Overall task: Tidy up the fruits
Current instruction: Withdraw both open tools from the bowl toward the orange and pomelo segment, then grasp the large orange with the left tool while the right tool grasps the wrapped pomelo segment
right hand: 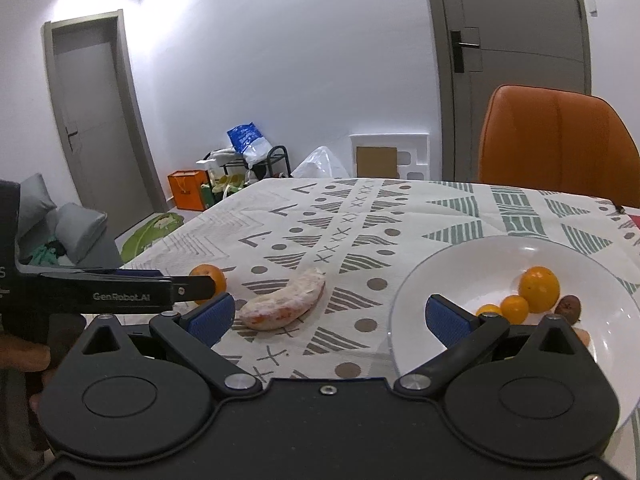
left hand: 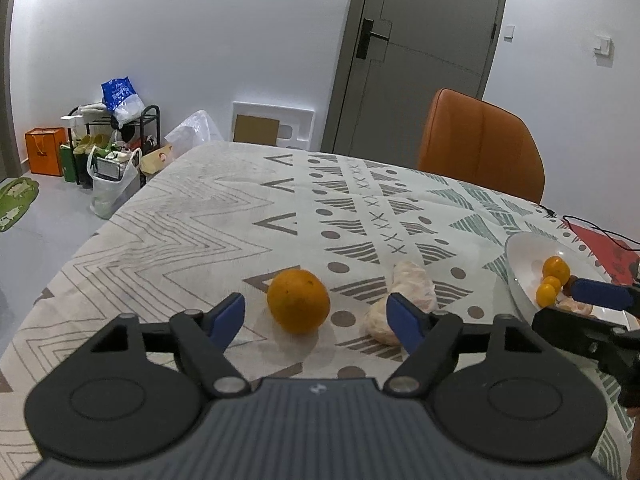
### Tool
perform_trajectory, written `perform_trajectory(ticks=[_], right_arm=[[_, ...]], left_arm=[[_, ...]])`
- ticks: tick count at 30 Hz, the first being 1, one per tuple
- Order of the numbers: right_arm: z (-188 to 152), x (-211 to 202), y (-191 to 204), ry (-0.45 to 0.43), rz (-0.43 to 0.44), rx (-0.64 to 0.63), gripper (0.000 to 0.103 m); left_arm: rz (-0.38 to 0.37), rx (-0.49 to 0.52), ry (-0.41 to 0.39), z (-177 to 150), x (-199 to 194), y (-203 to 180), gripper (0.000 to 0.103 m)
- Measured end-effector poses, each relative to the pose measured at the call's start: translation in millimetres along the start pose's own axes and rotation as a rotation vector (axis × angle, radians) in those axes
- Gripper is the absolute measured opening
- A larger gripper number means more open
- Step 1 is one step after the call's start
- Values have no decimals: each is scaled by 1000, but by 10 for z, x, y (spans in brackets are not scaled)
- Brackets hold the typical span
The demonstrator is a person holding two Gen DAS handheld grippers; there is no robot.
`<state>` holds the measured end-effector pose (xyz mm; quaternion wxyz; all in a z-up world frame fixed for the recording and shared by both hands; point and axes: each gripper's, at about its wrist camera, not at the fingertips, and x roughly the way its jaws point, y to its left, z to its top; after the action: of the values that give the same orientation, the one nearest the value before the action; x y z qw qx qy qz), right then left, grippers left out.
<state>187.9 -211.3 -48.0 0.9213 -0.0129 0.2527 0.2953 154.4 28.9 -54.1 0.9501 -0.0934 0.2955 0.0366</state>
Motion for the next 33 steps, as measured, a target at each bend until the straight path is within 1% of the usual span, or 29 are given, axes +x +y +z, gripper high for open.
perform_trajectory(ticks=[4, 12, 15, 16, 17, 18, 19, 20, 22, 24, 25, 33], right_arm=[[15, 57, 56, 14, 3, -17, 103], [27, 152, 133, 33, 13, -31, 103], [38, 200, 146, 42, 14, -38, 103], [40, 216, 149, 45, 13, -38, 103], [41, 233, 150, 47, 14, -38, 103], [42, 246, 157, 50, 15, -38, 102], [45, 266, 165, 54, 17, -39, 102], [47, 287, 177, 58, 18, -42, 102], [52, 332, 208, 65, 26, -47, 102], [56, 385, 237, 81, 38, -49, 100], [57, 414, 256, 90, 43, -53, 99], [60, 584, 358, 121, 57, -77, 99]], left_arm=[[-5, -8, 6, -2, 62, 28, 72], [-21, -31, 18, -7, 176, 73, 69], [-22, -35, 28, -10, 232, 87, 65], [-25, -37, 34, -15, 253, 94, 61], [-29, -41, 40, -24, 269, 104, 53], [-32, -44, 46, -29, 281, 113, 48], [-31, -49, 51, -35, 290, 128, 39], [-32, -53, 54, -35, 289, 150, 38], [-39, -66, 65, -17, 251, 195, 38], [-43, -56, 52, -2, 183, 212, 38], [-40, -53, 48, 0, 156, 228, 38], [-19, -85, 42, 19, 83, 379, 38]])
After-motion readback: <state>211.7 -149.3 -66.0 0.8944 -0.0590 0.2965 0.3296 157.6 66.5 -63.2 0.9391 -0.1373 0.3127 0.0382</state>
